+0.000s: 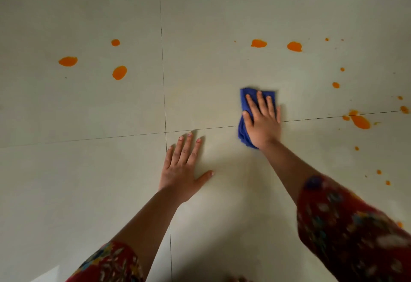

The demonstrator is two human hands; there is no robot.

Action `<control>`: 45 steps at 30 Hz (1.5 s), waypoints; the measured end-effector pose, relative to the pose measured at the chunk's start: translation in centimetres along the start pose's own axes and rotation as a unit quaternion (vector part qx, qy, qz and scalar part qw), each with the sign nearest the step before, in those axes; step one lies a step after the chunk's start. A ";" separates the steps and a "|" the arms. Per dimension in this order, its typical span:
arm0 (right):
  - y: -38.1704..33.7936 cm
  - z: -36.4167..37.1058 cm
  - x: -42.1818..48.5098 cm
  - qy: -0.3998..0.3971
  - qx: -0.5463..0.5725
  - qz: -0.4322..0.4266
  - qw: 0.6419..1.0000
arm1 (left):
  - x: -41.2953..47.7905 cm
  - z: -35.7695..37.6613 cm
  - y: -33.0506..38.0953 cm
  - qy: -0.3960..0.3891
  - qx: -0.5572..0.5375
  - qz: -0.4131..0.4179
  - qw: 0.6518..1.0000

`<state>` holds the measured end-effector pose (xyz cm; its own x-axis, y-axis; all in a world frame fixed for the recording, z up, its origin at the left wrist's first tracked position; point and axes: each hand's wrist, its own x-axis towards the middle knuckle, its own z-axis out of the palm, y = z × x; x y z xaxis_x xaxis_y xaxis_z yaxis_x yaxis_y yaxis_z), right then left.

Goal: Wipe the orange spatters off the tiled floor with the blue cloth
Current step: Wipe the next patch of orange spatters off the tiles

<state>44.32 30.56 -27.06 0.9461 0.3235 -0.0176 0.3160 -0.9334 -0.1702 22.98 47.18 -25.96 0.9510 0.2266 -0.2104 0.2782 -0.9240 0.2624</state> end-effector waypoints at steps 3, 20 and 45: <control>3.4 -0.5 -7.7 0.032 -0.001 0.064 0.997 | -0.1 0.2 0.0 0.019 0.002 -0.002 1.000; 5.5 -0.7 -9.9 0.027 -0.019 0.070 0.997 | -0.9 -0.8 0.8 -0.025 -0.050 -0.030 0.998; -18.3 -8.7 -12.3 -0.397 0.788 0.147 0.447 | -9.3 -19.8 -8.3 -0.248 -0.188 -0.235 0.921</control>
<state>27.57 42.28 -15.12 0.4095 0.7597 -0.5051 -0.8483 0.1134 -0.5172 14.51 58.81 -7.52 0.5618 0.3191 -0.7633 0.7584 -0.5673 0.3210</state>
